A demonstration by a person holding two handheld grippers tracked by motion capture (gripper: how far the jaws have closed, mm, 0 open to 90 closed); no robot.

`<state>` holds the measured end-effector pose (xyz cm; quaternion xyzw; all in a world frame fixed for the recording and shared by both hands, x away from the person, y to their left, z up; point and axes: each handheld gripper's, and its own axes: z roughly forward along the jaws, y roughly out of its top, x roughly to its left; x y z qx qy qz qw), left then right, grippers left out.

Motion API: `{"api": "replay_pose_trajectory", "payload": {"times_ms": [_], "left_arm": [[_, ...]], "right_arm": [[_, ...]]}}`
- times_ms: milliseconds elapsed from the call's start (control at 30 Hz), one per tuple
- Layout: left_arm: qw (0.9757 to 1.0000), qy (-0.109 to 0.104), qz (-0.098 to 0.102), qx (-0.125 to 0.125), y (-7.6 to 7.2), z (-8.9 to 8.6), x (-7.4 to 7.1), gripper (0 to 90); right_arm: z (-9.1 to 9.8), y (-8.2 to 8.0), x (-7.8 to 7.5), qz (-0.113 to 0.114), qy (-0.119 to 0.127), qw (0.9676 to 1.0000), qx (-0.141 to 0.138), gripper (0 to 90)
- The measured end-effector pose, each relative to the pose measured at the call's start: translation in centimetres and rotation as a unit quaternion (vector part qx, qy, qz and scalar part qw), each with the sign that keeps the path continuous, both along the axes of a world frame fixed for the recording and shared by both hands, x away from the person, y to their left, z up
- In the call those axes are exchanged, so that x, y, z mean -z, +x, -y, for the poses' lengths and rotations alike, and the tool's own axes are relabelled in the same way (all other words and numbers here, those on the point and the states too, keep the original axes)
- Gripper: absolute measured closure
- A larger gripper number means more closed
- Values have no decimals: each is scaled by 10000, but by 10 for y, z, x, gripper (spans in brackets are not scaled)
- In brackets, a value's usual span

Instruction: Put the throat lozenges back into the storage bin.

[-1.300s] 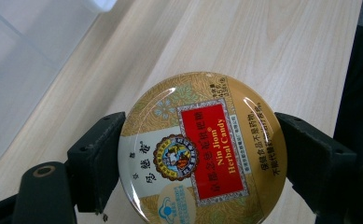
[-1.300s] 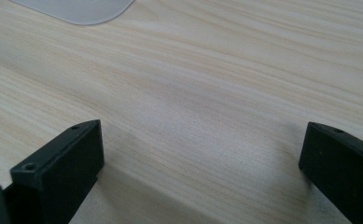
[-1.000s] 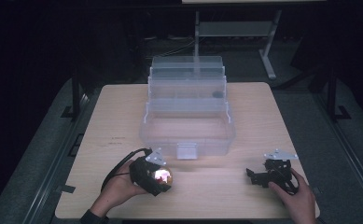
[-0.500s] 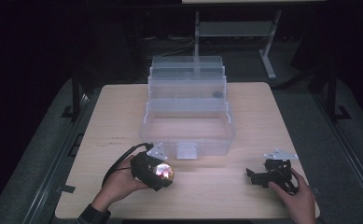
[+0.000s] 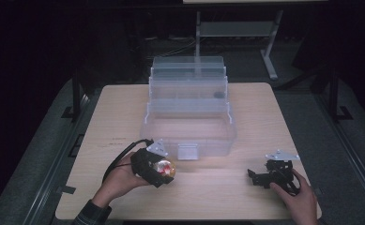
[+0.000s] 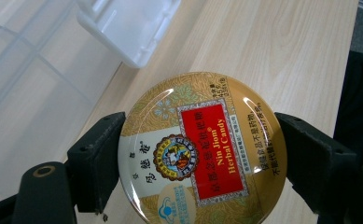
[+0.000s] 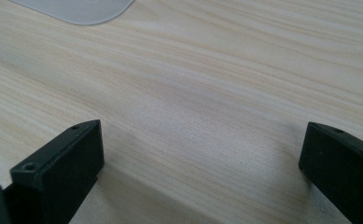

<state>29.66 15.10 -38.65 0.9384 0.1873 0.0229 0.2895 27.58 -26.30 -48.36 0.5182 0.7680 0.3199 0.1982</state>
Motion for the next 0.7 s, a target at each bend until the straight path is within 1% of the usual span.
{"api": "replay_pose_trajectory", "payload": {"times_ms": [33,67,167,200,233,267,300,333,433,500,600,633,700], "left_arm": [[9999,77,21,68,1,-1,-1,196],[10000,29,22,21,2,0,-2,196],[10000,39,35,66,3,-1,-4,196],[10000,-40,17,-20,3,-1,-5,196],[10000,-5,40,26,5,-2,-7,196],[10000,-65,40,-14,5,-1,-8,195],[10000,-65,40,-14,5,-1,-8,196],[10000,-16,65,38,7,-2,-10,196],[9999,-148,69,-29,8,-1,-13,196],[9999,-92,111,34,10,-1,-17,195],[9999,-96,128,38,12,-1,-19,196],[9998,-126,135,9,12,0,-20,196],[9998,-132,169,32,15,-1,-24,196]], "right_arm": [[0,0,0,0,0,10000,0,0],[0,0,0,0,-1,10000,0,0],[0,0,0,0,0,10000,0,0],[0,0,0,0,0,10000,0,0],[0,0,0,0,-1,10000,0,0],[0,0,0,0,0,10000,1,0],[0,0,0,0,0,10000,1,0],[0,0,0,0,0,10000,-1,0],[0,0,0,0,-1,10000,0,0],[0,0,0,0,0,10000,1,0],[0,0,0,0,-1,10000,0,0],[0,0,0,0,0,10000,0,0],[0,0,0,0,0,10000,0,0]]}}
